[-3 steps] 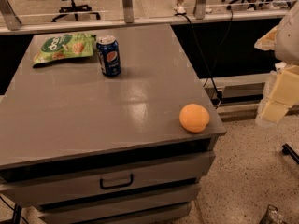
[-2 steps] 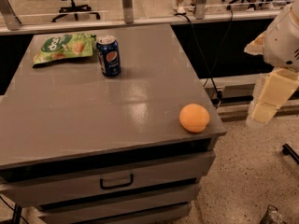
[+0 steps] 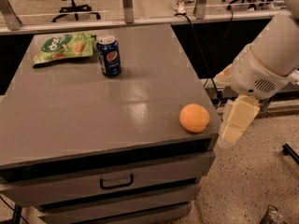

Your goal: Move orange near pepsi can

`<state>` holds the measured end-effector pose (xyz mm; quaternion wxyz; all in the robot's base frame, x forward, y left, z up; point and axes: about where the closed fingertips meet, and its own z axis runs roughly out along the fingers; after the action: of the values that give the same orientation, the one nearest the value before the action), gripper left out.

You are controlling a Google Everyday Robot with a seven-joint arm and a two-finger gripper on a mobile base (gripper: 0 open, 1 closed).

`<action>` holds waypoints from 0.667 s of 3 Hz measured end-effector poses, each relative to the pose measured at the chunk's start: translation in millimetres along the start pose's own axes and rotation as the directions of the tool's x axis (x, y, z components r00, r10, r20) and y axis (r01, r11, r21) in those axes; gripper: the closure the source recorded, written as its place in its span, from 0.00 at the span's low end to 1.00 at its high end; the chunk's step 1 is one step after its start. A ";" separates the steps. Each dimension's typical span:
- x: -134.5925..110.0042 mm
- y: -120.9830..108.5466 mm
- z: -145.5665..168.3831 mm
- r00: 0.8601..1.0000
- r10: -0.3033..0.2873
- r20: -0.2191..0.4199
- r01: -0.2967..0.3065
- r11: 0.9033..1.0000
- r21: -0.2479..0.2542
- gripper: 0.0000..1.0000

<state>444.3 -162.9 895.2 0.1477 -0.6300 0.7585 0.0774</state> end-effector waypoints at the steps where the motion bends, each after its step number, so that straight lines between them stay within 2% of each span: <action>1: -5.2 6.2 26.3 0.999 -0.007 0.054 0.009 0.999 -0.041 0.00; 2: -5.3 6.3 49.3 0.994 0.008 0.108 -0.002 0.998 -0.055 0.17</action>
Offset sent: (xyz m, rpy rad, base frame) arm 0.0066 0.0265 -0.0714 0.1878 0.0346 0.0068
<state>445.2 -141.8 849.9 0.1710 -0.6269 0.7485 0.1323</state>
